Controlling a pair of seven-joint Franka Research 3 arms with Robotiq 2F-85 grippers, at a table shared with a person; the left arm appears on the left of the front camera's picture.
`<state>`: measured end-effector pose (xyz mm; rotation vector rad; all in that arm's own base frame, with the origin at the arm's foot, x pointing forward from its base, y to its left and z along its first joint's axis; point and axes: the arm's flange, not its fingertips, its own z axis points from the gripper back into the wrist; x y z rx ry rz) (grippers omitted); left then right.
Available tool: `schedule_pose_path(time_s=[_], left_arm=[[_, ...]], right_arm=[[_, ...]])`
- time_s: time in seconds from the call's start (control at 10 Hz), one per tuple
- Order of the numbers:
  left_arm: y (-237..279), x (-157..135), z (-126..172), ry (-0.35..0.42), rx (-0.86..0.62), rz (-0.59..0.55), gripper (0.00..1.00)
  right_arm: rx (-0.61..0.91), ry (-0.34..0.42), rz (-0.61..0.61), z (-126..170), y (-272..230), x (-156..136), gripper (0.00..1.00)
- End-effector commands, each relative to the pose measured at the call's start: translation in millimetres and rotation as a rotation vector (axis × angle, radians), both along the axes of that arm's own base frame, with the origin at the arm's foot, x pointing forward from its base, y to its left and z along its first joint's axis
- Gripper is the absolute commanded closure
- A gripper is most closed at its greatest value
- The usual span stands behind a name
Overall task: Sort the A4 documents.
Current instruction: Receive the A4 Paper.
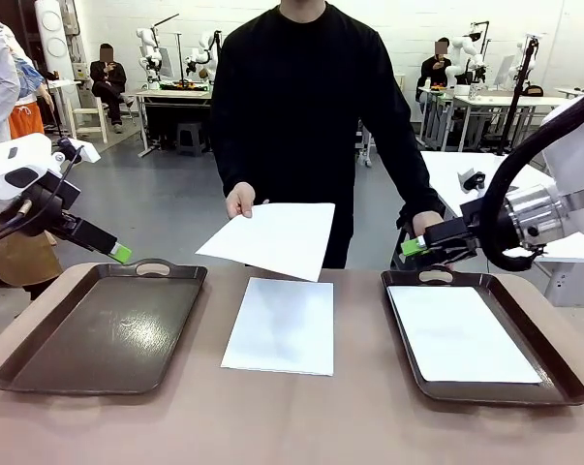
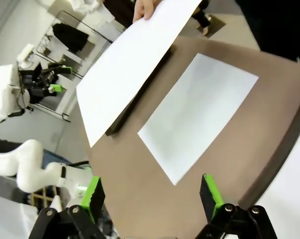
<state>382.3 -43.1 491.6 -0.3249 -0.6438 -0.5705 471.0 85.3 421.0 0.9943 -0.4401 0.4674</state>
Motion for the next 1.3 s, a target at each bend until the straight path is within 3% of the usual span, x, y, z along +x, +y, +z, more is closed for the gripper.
schedule_pose_path(time_s=[0.0,0.3,0.8,1.2], left_arm=[[2,1,-1,0.001,-0.008,-0.003,0.0],[2,1,-1,0.001,-0.008,-0.003,0.0],[2,1,-1,0.001,-0.008,-0.003,0.0],[2,1,-1,0.001,-0.008,-0.003,0.0]], right_arm=[[0.093,0.025,-0.072,-7,18,-2,0.0],[0.269,0.059,-0.133,-27,50,13,0.0],[0.325,0.254,-0.137,-58,117,42,0.0],[0.397,0.309,-0.226,-67,139,77,0.0]])
